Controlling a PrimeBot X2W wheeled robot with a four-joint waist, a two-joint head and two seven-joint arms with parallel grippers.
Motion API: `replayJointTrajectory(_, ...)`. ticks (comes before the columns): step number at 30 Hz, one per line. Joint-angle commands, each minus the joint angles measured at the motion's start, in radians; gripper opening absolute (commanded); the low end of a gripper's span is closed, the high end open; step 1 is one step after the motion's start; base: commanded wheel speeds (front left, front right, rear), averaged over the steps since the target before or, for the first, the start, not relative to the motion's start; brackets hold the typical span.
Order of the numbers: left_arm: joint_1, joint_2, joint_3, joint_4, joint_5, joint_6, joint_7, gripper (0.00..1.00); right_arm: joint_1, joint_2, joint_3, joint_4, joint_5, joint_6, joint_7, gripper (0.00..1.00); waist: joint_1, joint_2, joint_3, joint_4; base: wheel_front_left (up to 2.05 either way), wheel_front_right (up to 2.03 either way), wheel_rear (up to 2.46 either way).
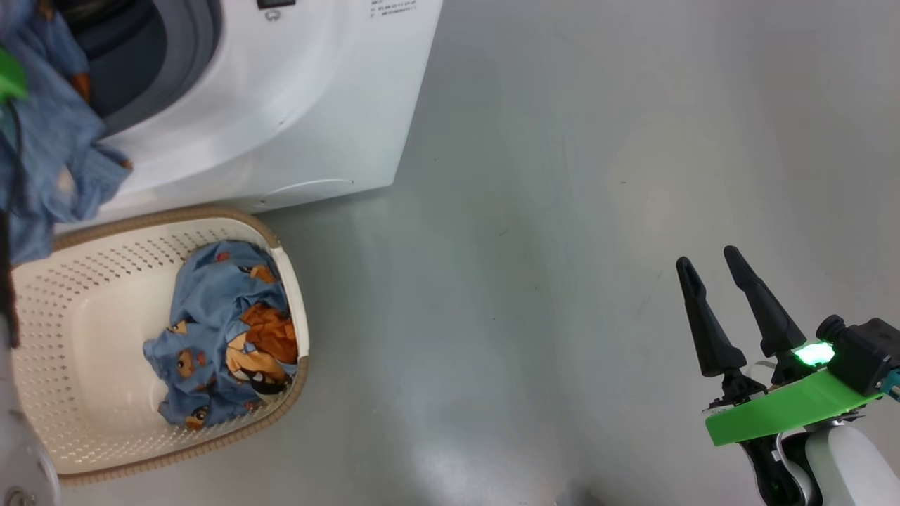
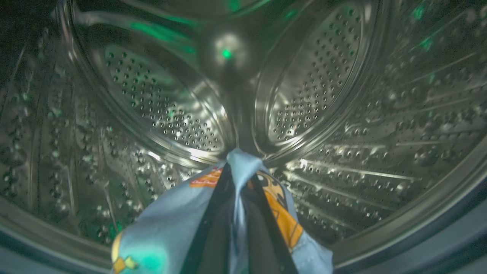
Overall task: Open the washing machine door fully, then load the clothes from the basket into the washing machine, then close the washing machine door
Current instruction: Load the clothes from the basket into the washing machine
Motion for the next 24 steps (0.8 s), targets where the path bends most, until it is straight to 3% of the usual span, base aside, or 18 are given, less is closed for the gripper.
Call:
replayJointTrajectory(1,-0.018,0.047,0.005,-0.056,0.009,0.006,-0.005,0.0,0.0,-0.018,0.009,-0.025,0.004,0.003,-0.005,1.0,-0.0001,0.0,0.011,-0.001,0.0,0.0,0.0)
replayJointTrajectory(8,0.024,0.025,0.033,-0.327,0.01,0.02,-0.005,0.0,-0.012,-0.013,0.008,-0.036,0.0,0.003,-0.005,1.0,-0.0001,0.0,0.04,0.007,0.0,0.0,0.0)
replayJointTrajectory(9,0.034,0.023,0.036,-0.323,0.009,0.017,-0.005,0.09,-0.015,-0.012,0.009,-0.038,-0.001,0.003,-0.005,1.0,-0.0001,0.0,0.042,0.008,0.0,0.0,0.0)
replayJointTrajectory(10,0.04,0.023,0.037,-0.313,0.011,0.015,-0.005,0.27,-0.017,-0.012,0.01,-0.039,-0.002,0.003,-0.005,1.0,-0.0001,0.0,0.044,0.01,0.0,0.0,0.0)
replayJointTrajectory(12,0.053,0.015,0.04,-0.265,0.009,0.016,-0.006,1.0,-0.019,-0.012,0.013,-0.04,-0.003,0.003,-0.005,1.0,-0.0001,0.0,0.043,0.014,0.0,0.0,0.0)
replayJointTrajectory(24,0.077,-0.001,0.052,-0.165,0.002,0.01,-0.006,1.0,-0.014,-0.025,0.005,-0.041,-0.001,0.003,-0.005,1.0,-0.0001,0.0,0.037,0.035,0.0,0.0,0.0)
